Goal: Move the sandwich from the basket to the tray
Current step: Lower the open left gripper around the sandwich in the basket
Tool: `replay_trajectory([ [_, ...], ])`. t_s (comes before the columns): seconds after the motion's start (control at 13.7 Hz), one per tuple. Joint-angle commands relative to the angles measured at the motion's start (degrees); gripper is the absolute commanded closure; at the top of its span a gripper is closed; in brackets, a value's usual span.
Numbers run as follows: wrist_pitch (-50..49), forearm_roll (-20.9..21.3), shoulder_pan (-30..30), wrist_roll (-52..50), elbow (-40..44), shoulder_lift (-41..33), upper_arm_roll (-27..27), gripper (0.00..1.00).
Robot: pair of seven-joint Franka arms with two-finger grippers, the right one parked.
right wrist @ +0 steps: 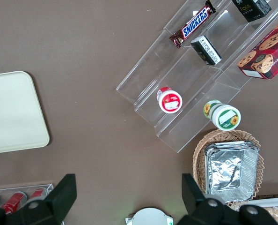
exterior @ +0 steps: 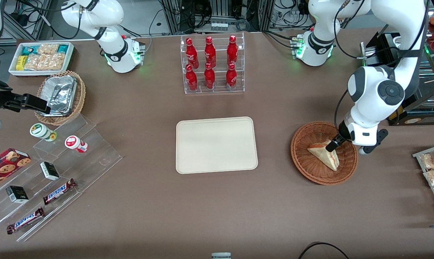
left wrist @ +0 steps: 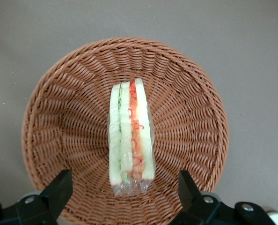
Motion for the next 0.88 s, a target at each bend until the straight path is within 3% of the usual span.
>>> replay_trajectory([
  [0.0,3.86,0.03,-0.97,-2.47,-0.7,1.97,0.11,0.0],
  [0.66,6.42,0.03,-1.24,-2.55,-1.58,5.4,0.2,0.0],
  [0.8,6.59,0.03,-1.24,-2.47,-1.5,6.19,0.2,0.05],
])
